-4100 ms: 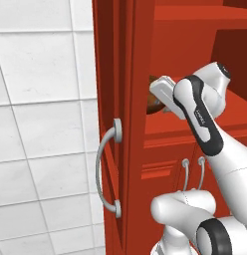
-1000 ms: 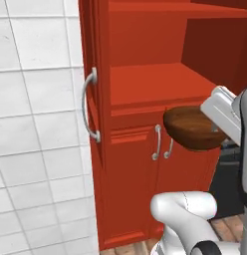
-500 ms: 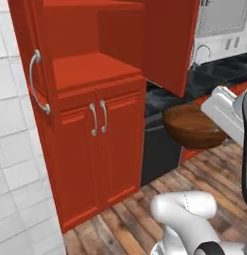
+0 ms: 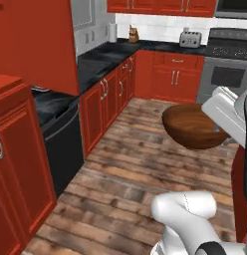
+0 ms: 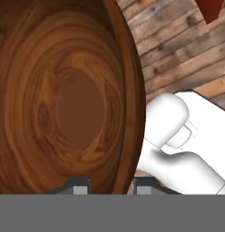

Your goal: Pick up the bowls from the cabinet and place each bowl in front of a stool on the dining counter.

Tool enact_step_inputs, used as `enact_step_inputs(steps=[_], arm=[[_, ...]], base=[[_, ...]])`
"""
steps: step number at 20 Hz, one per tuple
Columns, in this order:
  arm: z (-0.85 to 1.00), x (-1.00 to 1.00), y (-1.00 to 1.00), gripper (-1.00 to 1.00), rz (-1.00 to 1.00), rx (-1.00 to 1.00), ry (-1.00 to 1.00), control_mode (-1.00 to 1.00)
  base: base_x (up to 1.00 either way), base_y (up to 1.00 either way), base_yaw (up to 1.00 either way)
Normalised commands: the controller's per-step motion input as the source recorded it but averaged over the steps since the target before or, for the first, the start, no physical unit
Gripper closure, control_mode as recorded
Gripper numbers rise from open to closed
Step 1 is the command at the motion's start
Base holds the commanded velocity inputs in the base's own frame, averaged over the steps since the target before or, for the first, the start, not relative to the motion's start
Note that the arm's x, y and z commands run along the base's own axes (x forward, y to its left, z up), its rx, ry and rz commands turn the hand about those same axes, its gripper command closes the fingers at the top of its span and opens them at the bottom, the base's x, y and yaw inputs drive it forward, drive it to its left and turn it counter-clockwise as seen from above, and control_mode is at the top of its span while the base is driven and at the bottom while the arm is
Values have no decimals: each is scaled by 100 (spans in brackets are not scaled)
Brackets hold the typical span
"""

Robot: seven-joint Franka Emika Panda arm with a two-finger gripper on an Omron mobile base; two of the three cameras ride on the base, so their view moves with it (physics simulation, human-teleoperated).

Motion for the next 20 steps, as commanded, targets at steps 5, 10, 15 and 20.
enact_step_inputs(steps=[5, 10, 15, 20], arm=[[0, 0, 0, 100, 0, 0, 0, 100], [0, 0, 0, 100, 0, 0, 0, 100], [0, 0, 0, 100, 0, 0, 0, 100], [0, 0, 0, 100, 0, 0, 0, 100]], base=[[-45, 0, -99], [-44, -2, -96], [15, -85, -61], [42, -100, -20]])
